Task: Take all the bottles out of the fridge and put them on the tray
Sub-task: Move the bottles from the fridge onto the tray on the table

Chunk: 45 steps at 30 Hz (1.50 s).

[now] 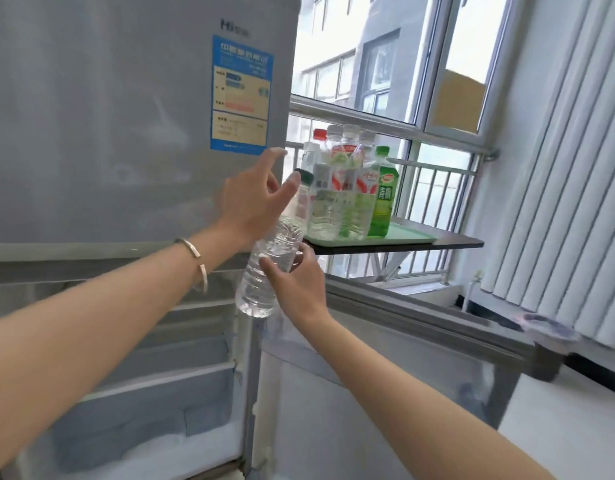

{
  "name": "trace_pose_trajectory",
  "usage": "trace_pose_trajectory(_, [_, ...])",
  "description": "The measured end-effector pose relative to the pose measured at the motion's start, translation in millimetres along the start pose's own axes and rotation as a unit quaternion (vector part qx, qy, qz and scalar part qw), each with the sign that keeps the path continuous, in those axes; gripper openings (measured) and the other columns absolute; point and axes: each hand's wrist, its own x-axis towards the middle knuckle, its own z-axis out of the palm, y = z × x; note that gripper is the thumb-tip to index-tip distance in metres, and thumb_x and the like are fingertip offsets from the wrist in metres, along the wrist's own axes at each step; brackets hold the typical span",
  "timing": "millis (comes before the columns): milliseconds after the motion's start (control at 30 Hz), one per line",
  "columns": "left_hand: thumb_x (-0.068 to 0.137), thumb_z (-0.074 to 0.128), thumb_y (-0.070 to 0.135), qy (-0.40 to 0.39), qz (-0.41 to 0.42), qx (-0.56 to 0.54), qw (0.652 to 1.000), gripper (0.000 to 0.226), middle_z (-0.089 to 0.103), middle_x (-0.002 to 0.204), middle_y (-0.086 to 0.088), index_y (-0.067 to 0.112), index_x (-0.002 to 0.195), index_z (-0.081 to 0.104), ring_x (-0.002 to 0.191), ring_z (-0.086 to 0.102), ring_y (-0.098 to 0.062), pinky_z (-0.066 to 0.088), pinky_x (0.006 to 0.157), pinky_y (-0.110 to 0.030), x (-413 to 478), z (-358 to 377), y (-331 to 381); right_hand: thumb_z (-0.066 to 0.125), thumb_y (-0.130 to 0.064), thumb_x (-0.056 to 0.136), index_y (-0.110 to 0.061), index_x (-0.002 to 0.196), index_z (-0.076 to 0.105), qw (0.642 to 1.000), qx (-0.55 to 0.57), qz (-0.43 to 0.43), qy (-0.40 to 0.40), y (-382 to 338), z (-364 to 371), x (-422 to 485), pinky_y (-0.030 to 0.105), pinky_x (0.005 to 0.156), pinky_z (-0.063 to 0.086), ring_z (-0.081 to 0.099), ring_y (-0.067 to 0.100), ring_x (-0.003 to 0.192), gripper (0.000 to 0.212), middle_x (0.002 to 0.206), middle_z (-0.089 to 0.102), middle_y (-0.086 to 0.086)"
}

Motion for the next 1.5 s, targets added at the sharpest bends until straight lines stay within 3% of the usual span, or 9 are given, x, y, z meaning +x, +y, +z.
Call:
trace_pose_trajectory(100, [0.094,0.042,0.048,-0.024,0.007,-0.045,0.999,0.045,0.064,0.097,0.001,0.026,0.134,0.043,0.083,0.061,-0.017,0.043,0.078,-0.032,-6.4,16.4,20.9,0.072,-0.046,0.079,-0.013,0.147,0.039,0.998,-0.023,-0.01,0.059,0.2,-39.4,8.3,0.043,0.109,0.042,0.051,0.022,0.129,0.083,0.139,0.056,0.005])
trace_pose_trajectory(300, [0.091,0.039,0.048,-0.146,-0.026,-0.152,0.977,0.043,0.058,0.119,-0.007,0.019,0.12,0.049,0.102,0.06,-0.021,0.052,0.087,-0.043,-11.3,77.9,61.8,0.072,-0.048,0.078,-0.01,0.144,0.041,0.981,-0.116,-0.013,0.152,12.5,-110.2,37.0,0.045,0.099,0.048,0.056,0.027,0.118,0.081,0.125,0.063,0.009])
trace_pose_trajectory(533, [0.095,0.029,0.057,-0.228,-0.03,-0.165,0.959,0.062,0.039,0.151,-0.006,0.022,0.147,0.033,0.137,0.039,-0.024,0.031,0.113,-0.048,23.6,141.2,97.1,0.063,-0.048,0.084,-0.006,0.144,0.042,0.964,-0.15,-0.009,0.218,19.5,-148.3,99.0,0.046,0.102,0.048,0.055,0.031,0.126,0.076,0.135,0.059,0.016])
trace_pose_trajectory(733, [0.098,0.024,0.055,-0.287,-0.047,-0.273,0.917,0.064,0.026,0.159,-0.005,0.019,0.152,0.025,0.147,0.021,-0.023,0.016,0.121,-0.045,68.9,172.6,91.1,0.057,-0.04,0.095,-0.003,0.15,0.03,0.957,-0.172,-0.028,0.231,19.4,-156.9,156.2,0.036,0.101,0.043,0.054,0.03,0.126,0.071,0.138,0.056,0.018])
trace_pose_trajectory(967, [0.1,0.022,0.052,-0.295,-0.046,-0.278,0.913,0.065,0.023,0.159,-0.006,0.015,0.152,0.023,0.149,0.014,-0.024,0.009,0.122,-0.045,73.7,197.3,71.7,0.036,-0.065,0.079,-0.005,0.141,0.04,0.968,-0.156,-0.027,0.196,57.7,-136.8,195.0,0.045,0.09,0.056,0.065,0.03,0.106,0.086,0.121,0.066,0.015])
trace_pose_trajectory(1133, [0.1,0.022,0.051,-0.318,-0.014,-0.213,0.924,0.062,0.025,0.159,-0.007,0.017,0.152,0.021,0.148,0.019,-0.023,0.01,0.121,-0.042,67.9,199.8,71.4,0.046,-0.023,0.1,-0.001,0.121,0.055,0.951,-0.269,-0.034,0.152,70.3,-140.6,202.6,0.007,0.063,0.039,0.061,0.019,0.087,0.032,0.109,0.066,0.011])
trace_pose_trajectory(1267, [0.102,0.028,0.042,-0.284,0.003,-0.172,0.943,0.054,0.041,0.149,-0.011,0.013,0.148,0.03,0.139,0.036,-0.023,0.024,0.113,-0.036,60.7,192.3,81.1,0.045,-0.018,0.101,0.001,0.141,0.039,0.959,-0.255,-0.058,0.111,72.1,-143.3,201.9,0.037,0.097,0.05,0.061,0.031,0.113,0.045,0.128,0.061,0.018])
trace_pose_trajectory(1400, [0.103,0.034,0.032,-0.247,0.001,-0.155,0.957,0.045,0.059,0.13,-0.013,0.011,0.142,0.038,0.12,0.055,-0.025,0.039,0.095,-0.031,51.4,178.7,80.3,0.047,-0.022,0.099,-0.009,0.141,0.037,0.98,-0.174,0.009,0.092,65.9,-144.1,200.7,0.039,0.083,0.056,0.064,0.028,0.104,0.045,0.109,0.067,0.005])
trace_pose_trajectory(1500, [0.101,0.039,0.026,-0.231,0.001,-0.159,0.96,0.034,0.066,0.113,-0.011,0.008,0.127,0.051,0.098,0.063,-0.023,0.049,0.082,-0.029,42.9,166.8,70.4,0.055,-0.029,0.094,-0.017,0.137,0.039,0.989,-0.12,0.046,0.08,57.0,-143.9,194.5,0.045,0.089,0.055,0.062,0.028,0.107,0.048,0.114,0.064,0.006])
